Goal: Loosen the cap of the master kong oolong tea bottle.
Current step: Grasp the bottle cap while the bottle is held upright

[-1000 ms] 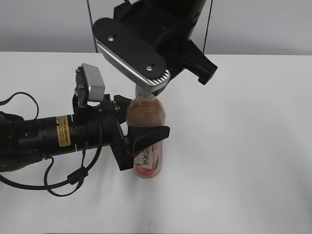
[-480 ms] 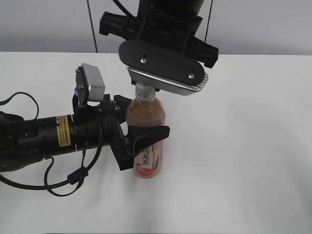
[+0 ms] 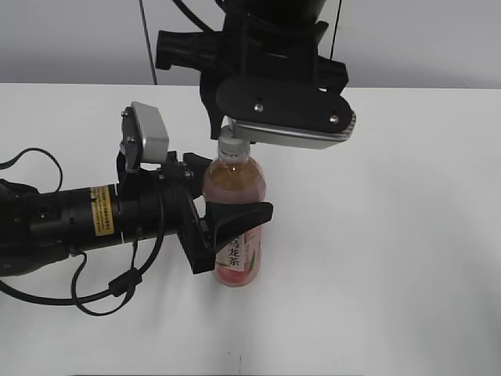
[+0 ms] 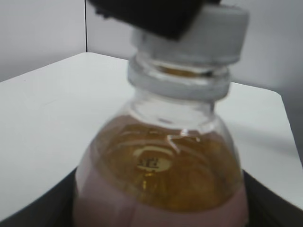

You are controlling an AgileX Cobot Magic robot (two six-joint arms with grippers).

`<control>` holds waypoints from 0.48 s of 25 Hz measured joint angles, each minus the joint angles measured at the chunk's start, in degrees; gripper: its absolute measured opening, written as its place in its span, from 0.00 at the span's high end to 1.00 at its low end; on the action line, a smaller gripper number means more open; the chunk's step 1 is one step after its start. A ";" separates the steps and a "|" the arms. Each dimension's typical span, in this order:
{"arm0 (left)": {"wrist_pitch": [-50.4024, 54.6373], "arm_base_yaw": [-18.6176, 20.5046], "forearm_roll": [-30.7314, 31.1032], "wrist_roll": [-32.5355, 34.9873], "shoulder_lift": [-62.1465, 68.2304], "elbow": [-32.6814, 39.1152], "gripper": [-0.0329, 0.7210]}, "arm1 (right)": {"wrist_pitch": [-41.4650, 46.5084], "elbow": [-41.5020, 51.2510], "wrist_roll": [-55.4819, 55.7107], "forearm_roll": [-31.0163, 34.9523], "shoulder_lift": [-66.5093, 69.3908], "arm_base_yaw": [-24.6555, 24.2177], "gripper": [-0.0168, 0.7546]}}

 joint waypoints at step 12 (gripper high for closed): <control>0.00 -0.12 0.06 -0.11 0.00 0.00 0.35 | 0.97 -0.78 -0.83 0.00 0.07 0.00 0.61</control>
